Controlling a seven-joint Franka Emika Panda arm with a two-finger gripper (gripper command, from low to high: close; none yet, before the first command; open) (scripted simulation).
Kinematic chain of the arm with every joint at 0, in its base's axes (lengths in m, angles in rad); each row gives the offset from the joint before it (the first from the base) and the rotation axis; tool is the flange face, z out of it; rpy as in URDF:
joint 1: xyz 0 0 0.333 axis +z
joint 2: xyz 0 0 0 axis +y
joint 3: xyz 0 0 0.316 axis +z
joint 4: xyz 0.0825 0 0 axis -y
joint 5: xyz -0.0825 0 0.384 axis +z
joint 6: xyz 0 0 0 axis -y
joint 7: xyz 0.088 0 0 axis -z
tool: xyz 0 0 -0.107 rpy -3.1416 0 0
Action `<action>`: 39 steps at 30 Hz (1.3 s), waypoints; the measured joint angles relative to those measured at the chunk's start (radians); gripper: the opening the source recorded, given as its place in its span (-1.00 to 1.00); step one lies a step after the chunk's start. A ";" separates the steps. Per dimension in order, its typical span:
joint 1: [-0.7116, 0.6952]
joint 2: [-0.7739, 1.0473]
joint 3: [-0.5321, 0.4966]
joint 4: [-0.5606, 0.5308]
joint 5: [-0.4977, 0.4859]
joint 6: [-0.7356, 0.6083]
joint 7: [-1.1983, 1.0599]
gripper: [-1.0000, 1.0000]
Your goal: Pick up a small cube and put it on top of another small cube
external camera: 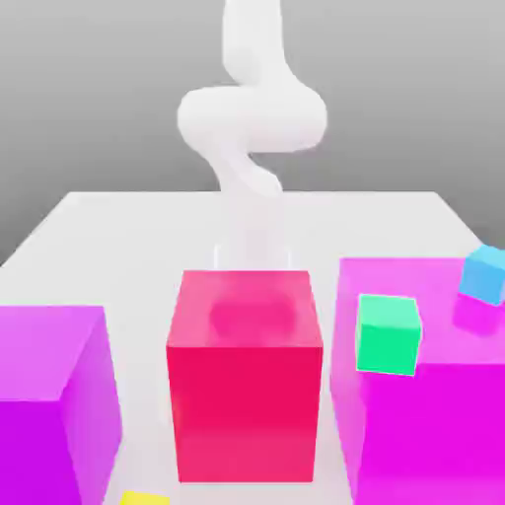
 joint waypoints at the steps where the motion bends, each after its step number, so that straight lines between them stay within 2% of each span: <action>1: 0.015 0.026 0.026 -0.018 -0.026 0.029 -0.030 0.00; 9: 0.166 0.168 0.189 -0.178 -0.212 0.247 -0.276 0.00; 16: 0.343 0.266 0.276 -0.337 -0.335 0.434 -0.522 0.00; 24: 0.508 0.522 0.310 -0.385 -0.452 0.535 -0.915 0.00; 28: 0.569 0.611 0.278 -0.398 -0.405 0.535 -1.159 0.00; 39: 0.634 0.710 0.224 -0.442 -0.189 0.522 -1.657 0.00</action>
